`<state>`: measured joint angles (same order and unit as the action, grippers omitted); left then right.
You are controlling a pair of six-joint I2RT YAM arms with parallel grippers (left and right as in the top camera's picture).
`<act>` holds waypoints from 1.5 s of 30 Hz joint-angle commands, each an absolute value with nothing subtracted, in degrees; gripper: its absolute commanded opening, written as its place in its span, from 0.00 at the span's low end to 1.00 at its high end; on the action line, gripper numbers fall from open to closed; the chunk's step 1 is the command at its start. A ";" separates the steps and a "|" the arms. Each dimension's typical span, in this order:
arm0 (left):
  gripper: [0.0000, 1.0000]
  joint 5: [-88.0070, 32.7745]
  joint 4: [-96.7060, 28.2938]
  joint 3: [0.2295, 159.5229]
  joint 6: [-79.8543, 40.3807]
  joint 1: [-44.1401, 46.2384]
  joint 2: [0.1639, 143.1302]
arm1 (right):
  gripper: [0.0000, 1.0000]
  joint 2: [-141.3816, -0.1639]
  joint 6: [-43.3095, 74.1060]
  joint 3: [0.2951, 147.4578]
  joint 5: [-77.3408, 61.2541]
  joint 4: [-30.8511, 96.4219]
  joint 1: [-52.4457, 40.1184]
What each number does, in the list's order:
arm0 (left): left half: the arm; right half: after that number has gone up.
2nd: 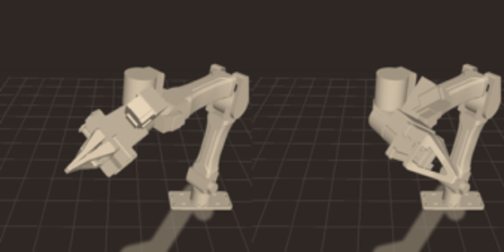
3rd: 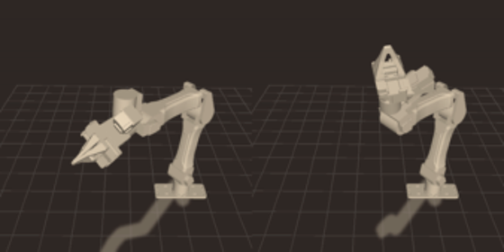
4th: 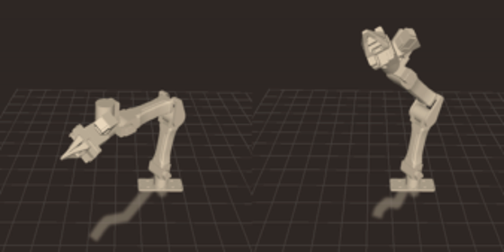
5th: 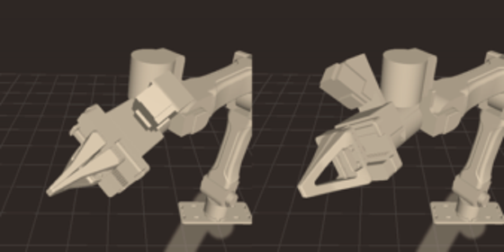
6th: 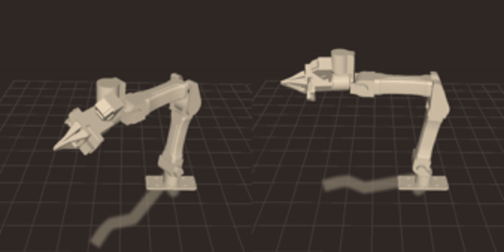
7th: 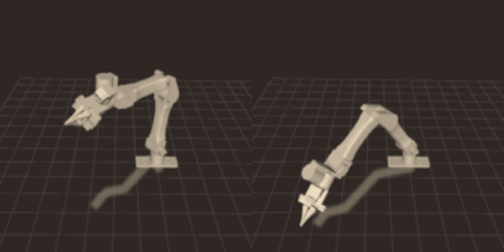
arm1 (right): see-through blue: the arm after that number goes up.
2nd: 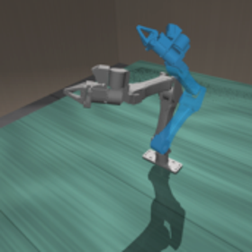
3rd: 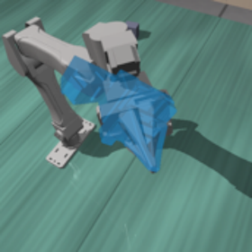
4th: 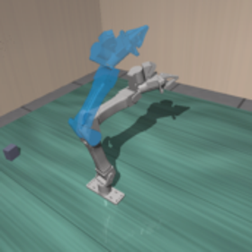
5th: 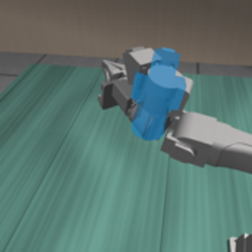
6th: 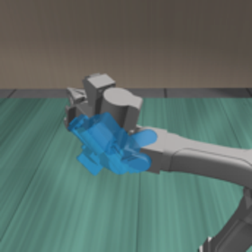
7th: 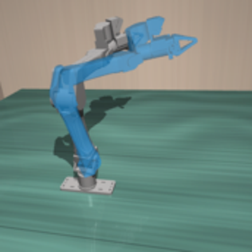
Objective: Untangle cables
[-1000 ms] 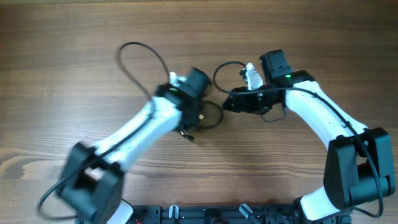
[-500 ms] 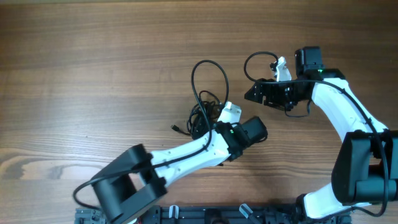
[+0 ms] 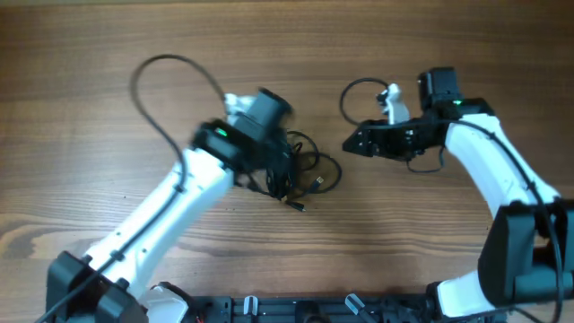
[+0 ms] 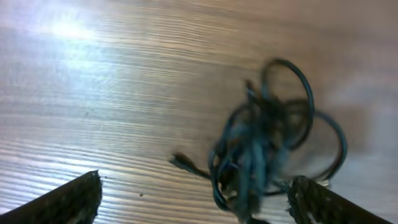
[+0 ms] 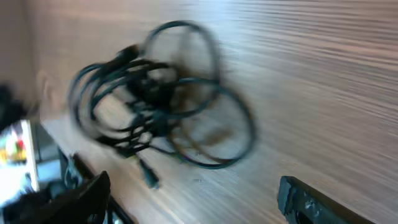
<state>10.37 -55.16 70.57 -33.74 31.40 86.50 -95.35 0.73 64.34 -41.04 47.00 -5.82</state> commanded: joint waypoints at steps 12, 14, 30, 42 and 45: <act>1.00 -36.86 -44.84 58.33 -19.25 -7.35 85.23 | 0.98 -92.51 23.31 65.98 -8.93 38.98 -41.25; 1.00 -39.27 -38.17 53.87 -19.25 -7.46 85.30 | 1.00 -93.93 25.28 65.89 -4.40 37.98 -44.34; 1.00 -43.22 -32.51 50.43 -16.67 -7.25 89.06 | 0.04 -104.51 31.90 65.95 -13.08 30.44 -42.57; 0.18 -74.11 -36.47 50.46 -22.63 -3.75 89.03 | 0.04 -100.71 18.04 65.95 -44.51 25.02 -32.23; 0.18 -73.87 -35.07 50.46 -24.93 -1.54 89.03 | 0.04 -100.71 18.15 65.93 -42.89 25.02 -32.23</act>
